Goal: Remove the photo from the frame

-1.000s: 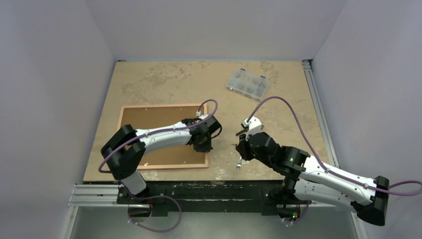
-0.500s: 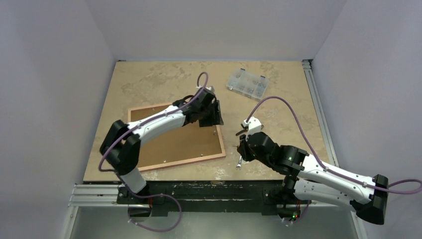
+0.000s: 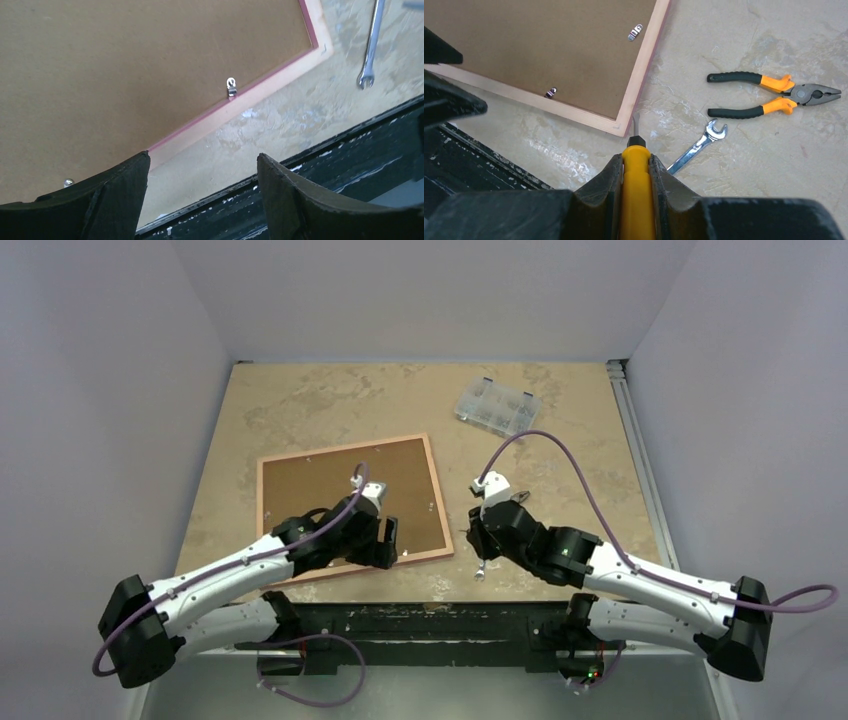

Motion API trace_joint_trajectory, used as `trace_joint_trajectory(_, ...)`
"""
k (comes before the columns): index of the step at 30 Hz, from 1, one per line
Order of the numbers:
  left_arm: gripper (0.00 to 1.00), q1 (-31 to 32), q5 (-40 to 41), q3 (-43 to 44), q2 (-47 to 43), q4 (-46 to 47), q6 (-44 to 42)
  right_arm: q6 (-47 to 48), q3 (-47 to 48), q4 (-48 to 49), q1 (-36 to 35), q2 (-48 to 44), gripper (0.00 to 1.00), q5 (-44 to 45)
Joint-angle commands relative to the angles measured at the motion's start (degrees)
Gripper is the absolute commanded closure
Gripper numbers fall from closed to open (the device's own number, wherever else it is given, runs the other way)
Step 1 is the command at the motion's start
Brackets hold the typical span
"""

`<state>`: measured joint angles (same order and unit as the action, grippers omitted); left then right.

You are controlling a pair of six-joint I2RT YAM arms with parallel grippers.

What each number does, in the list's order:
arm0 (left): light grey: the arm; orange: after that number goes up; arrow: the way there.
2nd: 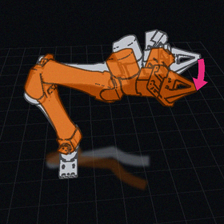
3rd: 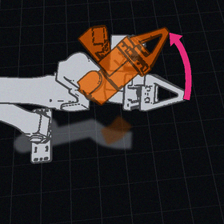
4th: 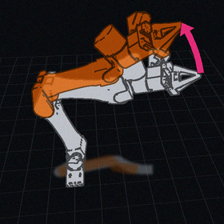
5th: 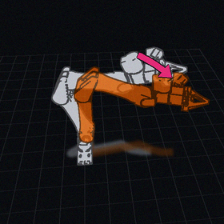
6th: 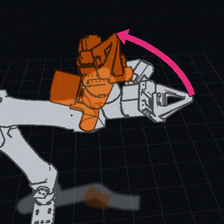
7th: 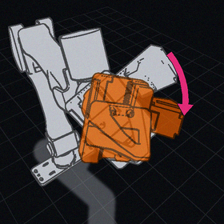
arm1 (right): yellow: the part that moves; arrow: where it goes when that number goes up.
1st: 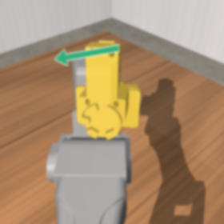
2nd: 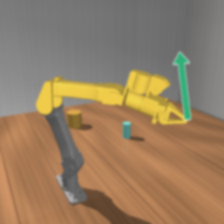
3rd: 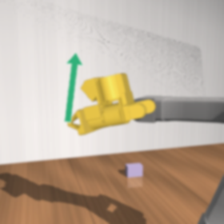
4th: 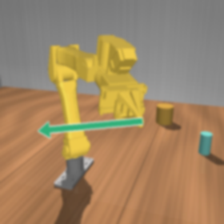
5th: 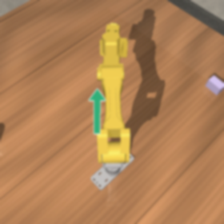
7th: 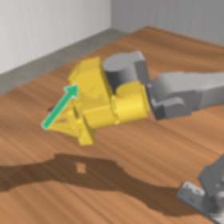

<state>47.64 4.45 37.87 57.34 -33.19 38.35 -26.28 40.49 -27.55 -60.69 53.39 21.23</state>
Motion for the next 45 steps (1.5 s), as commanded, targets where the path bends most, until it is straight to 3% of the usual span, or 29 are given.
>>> trace_joint_trajectory(1, 0.24, 7.4, 8.0, 0.8, 2.4, -0.9, -1.8, 1.4, 2.5, 4.3, 0.1, 0.1, 1.00, -1.5)
trace_joint_trajectory(11, 0.31, 17.6, 21.6, 5.2, 18.1, 1.7, -5.8, -0.2, -0.5, 3.0, 0.1, -6.6, 1.00, -1.1)
trace_joint_trajectory(16, 0.43, 22.0, 30.8, 10.3, 26.4, -3.5, -1.6, -0.5, -1.0, 1.4, 0.1, -8.2, 1.00, -0.3)
trace_joint_trajectory(22, 0.51, 22.4, 34.5, 13.1, 31.8, -6.3, 4.1, -0.7, -1.5, 1.6, 0.1, -8.4, 1.00, -0.3)
trace_joint_trajectory(28, 0.77, 22.2, 34.6, 16.4, 36.4, -5.3, 4.3, -0.9, -1.7, 1.1, 0.1, -8.5, 1.00, -0.5)
trace_joint_trajectory(32, 1.00, 20.5, 34.2, 19.5, 39.2, -5.7, 5.2, -1.5, -1.8, 0.6, 0.1, -9.4, 1.00, 0.3)
trace_joint_trajectory(39, 1.00, 14.0, 28.3, 23.6, 38.4, -1.7, 2.7, -3.1, -1.2, -2.1, 0.1, -10.2, 1.00, 3.5)
trace_joint_trajectory(43, 0.58, 14.1, 25.2, 19.8, 33.6, 2.6, -1.3, -3.1, -0.1, -3.6, 0.1, -10.5, 1.00, 4.3)
trace_joint_trajectory(45, 0.48, 14.1, 24.4, 17.4, 32.0, 3.2, -2.2, -2.7, -0.4, -2.9, 0.1, -11.0, 1.00, 4.4)
